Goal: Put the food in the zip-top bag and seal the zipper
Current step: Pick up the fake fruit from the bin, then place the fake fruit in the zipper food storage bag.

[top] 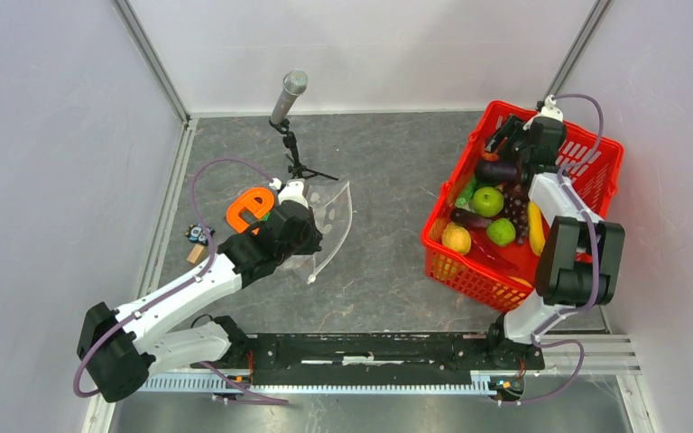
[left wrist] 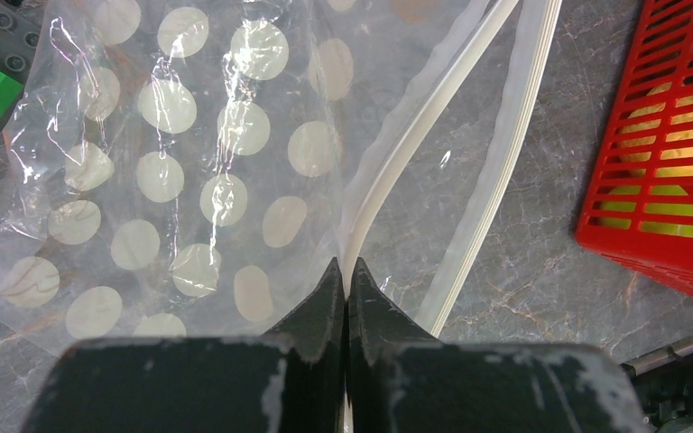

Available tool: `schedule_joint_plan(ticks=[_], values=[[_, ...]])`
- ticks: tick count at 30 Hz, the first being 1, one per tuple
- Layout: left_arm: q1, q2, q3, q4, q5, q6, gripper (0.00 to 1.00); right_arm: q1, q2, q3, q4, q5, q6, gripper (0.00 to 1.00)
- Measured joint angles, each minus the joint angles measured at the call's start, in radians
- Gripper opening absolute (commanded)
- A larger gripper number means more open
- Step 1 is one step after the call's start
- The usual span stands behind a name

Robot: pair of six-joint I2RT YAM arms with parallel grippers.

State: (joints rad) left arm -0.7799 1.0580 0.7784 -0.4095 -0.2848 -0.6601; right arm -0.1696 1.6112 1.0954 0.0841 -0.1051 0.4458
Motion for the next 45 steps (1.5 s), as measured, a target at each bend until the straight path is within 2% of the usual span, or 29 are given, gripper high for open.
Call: schedule_joint_plan(ticks=[1, 8, 14, 23, 29, 32, 38, 45], values=[[0.0, 0.0, 0.0, 0.0, 0.0, 0.0, 0.02, -0.002, 0.021, 0.018, -0.003, -0.003, -0.001, 0.69], [0.0, -0.001, 0.0, 0.0, 0.005, 0.006, 0.02, -0.006, 0.036, 0.014, 0.02, -0.039, -0.005, 0.39], [0.0, -0.003, 0.0, -0.003, 0.006, 0.016, 0.02, -0.007, -0.083, -0.069, 0.003, -0.06, -0.015, 0.4], [0.0, -0.008, 0.0, -0.003, 0.006, 0.034, 0.02, -0.008, -0.554, -0.264, -0.004, -0.087, -0.014, 0.39], [0.0, -0.013, 0.002, -0.003, 0.01, 0.048, 0.02, 0.008, -0.665, -0.272, -0.009, -0.308, -0.002, 0.37], [0.002, -0.013, 0.01, -0.003, 0.027, 0.048, 0.02, 0.117, -0.676, -0.275, -0.014, -0.404, -0.006, 0.37], [0.004, -0.003, 0.017, 0.002, 0.053, 0.048, 0.02, 0.465, -0.7, -0.289, 0.039, -0.49, -0.005, 0.33], [0.005, 0.0, 0.017, 0.001, 0.079, 0.048, 0.02, 0.739, -0.631, -0.291, 0.044, -0.429, -0.068, 0.33]])
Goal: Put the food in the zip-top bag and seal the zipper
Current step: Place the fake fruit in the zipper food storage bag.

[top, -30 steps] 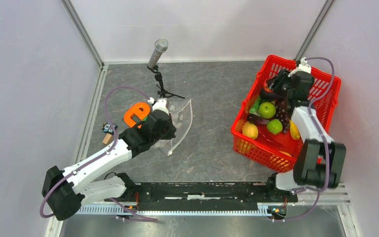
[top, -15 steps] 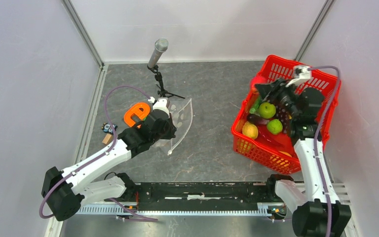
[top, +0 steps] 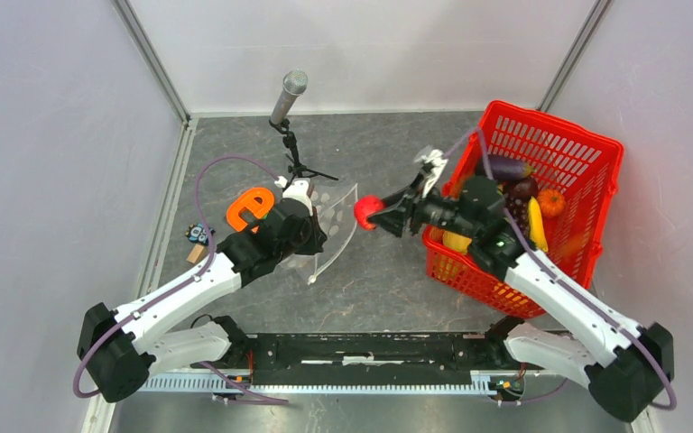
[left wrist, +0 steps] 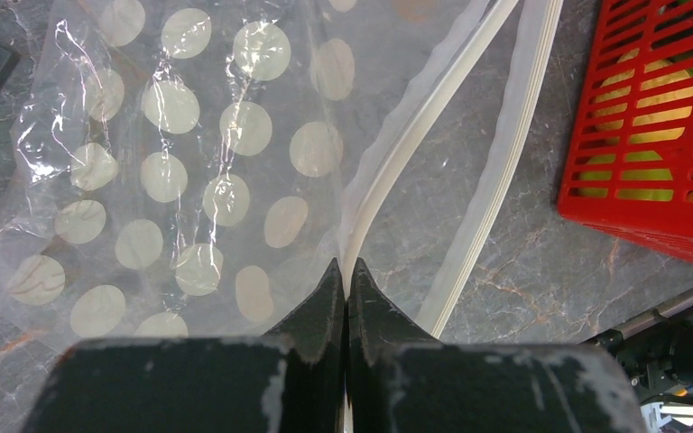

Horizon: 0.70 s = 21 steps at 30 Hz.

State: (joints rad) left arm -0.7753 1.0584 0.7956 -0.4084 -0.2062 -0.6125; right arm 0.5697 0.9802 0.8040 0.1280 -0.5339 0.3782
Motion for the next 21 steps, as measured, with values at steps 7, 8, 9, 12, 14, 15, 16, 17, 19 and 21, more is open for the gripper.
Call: schedule_joint_plan(ticks=[7, 8, 9, 12, 14, 15, 16, 17, 19, 21], values=[[0.0, 0.0, 0.008, -0.001, 0.021, 0.0, 0.02, 0.19, 0.13, 0.002, -0.05, 0.188, -0.053, 0.35], [0.0, 0.0, 0.011, -0.001, 0.027, 0.0, 0.02, 0.204, 0.138, 0.002, -0.047, 0.218, -0.054, 0.35], [0.0, 0.0, 0.014, 0.0, 0.03, 0.0, 0.02, 0.219, 0.146, 0.001, -0.039, 0.246, -0.053, 0.35], [0.0, -0.002, 0.022, -0.001, 0.051, -0.001, 0.02, 0.246, 0.171, 0.001, -0.001, 0.316, -0.043, 0.4], [0.0, -0.006, 0.024, -0.001, 0.061, -0.001, 0.02, 0.255, 0.191, 0.001, 0.019, 0.349, -0.035, 0.43], [0.0, -0.008, 0.024, -0.002, 0.063, -0.001, 0.02, 0.258, 0.202, 0.001, 0.026, 0.372, -0.025, 0.45], [0.0, -0.013, 0.024, -0.002, 0.068, -0.002, 0.02, 0.261, 0.21, 0.001, 0.029, 0.391, -0.016, 0.48], [0.0, -0.017, 0.025, -0.002, 0.071, -0.002, 0.02, 0.262, 0.218, 0.001, 0.032, 0.411, -0.006, 0.52], [0.0, -0.024, 0.028, -0.005, 0.078, -0.005, 0.02, 0.262, 0.23, 0.001, 0.031, 0.448, 0.008, 0.56], [0.0, -0.031, 0.034, -0.006, 0.081, -0.005, 0.02, 0.268, 0.243, 0.006, 0.016, 0.481, 0.012, 0.62]])
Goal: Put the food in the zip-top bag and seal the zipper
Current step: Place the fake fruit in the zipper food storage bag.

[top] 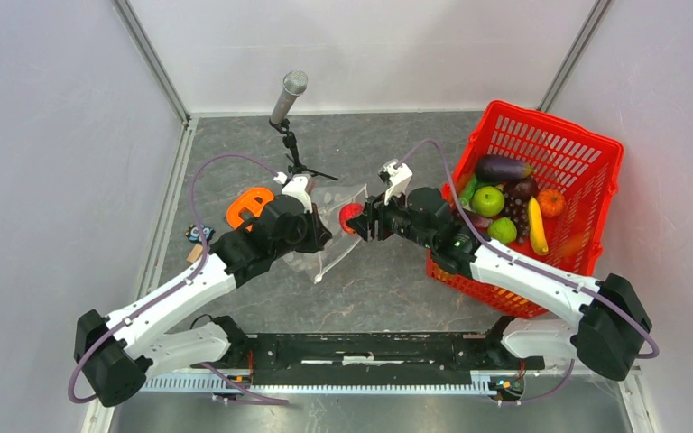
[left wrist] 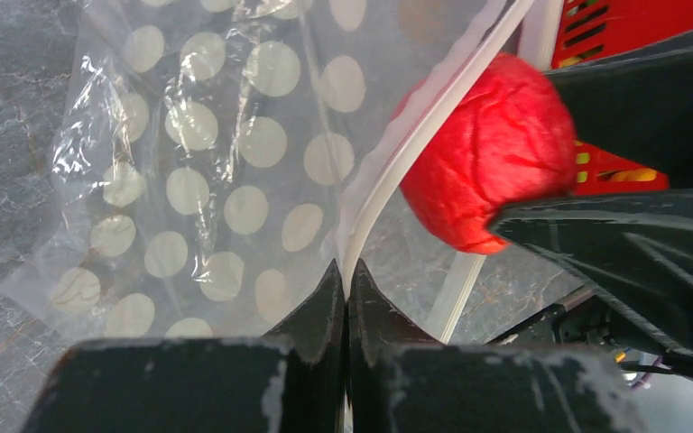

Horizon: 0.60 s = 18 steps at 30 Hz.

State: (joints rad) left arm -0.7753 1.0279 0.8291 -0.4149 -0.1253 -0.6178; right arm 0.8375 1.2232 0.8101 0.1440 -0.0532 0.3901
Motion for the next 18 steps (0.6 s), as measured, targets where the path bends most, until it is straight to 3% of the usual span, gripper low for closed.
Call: schedule_joint_plan(ticks=[8, 18], values=[[0.0, -0.006, 0.058, -0.005, 0.005, -0.002, 0.02, 0.014, 0.008, 0.039, -0.04, 0.023, -0.01, 0.84], [0.007, -0.012, 0.108, -0.055, -0.035, -0.002, 0.02, 0.014, -0.109, 0.06, -0.059, 0.001, -0.034, 0.8]])
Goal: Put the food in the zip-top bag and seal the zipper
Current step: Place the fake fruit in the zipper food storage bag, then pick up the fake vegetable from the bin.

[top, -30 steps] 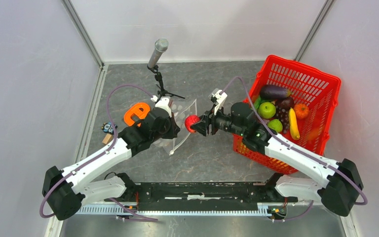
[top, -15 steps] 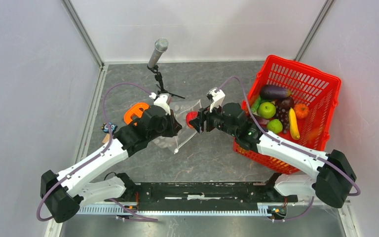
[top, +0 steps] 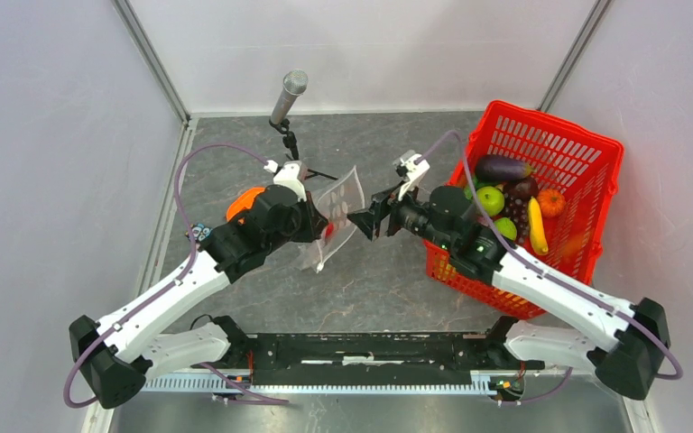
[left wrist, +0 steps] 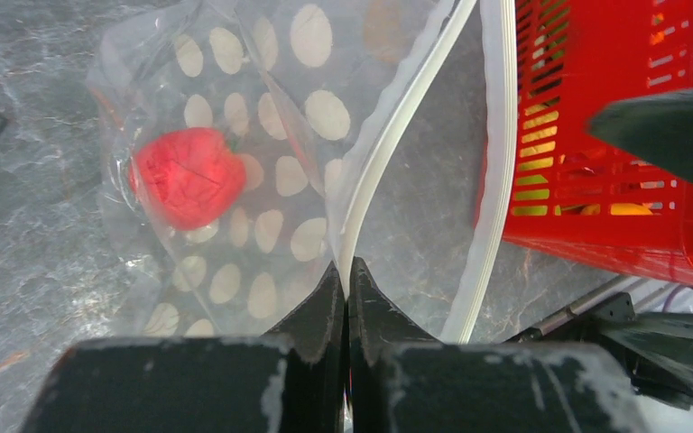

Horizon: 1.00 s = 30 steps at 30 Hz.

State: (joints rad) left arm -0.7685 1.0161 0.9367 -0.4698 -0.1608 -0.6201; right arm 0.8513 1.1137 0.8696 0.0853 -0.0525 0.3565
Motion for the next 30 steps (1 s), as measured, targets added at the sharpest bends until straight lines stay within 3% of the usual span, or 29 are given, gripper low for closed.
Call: schedule_joint_plan(ticks=[7, 12, 17, 21, 26, 30], values=[[0.021, -0.006, 0.019, -0.031, -0.051, 0.0, 0.02, 0.001, -0.12, 0.0, -0.033, 0.06, -0.004, 0.79], [0.022, -0.018, 0.019, -0.031, -0.055, 0.0, 0.02, 0.003, -0.118, 0.0, -0.122, 0.158, -0.012, 0.8], [0.022, -0.018, 0.019, -0.03, -0.047, 0.0, 0.02, 0.002, -0.139, 0.002, -0.2, 0.333, -0.055, 0.84], [0.022, -0.02, 0.017, -0.029, -0.044, 0.0, 0.02, -0.02, -0.204, 0.013, -0.222, 0.507, -0.101, 0.8], [0.022, -0.023, 0.01, -0.024, -0.04, 0.0, 0.02, -0.159, -0.27, 0.048, -0.233, 0.638, -0.137, 0.79], [0.022, -0.031, 0.0, -0.018, -0.039, 0.0, 0.02, -0.317, -0.271, 0.064, -0.271, 0.668, -0.13, 0.9]])
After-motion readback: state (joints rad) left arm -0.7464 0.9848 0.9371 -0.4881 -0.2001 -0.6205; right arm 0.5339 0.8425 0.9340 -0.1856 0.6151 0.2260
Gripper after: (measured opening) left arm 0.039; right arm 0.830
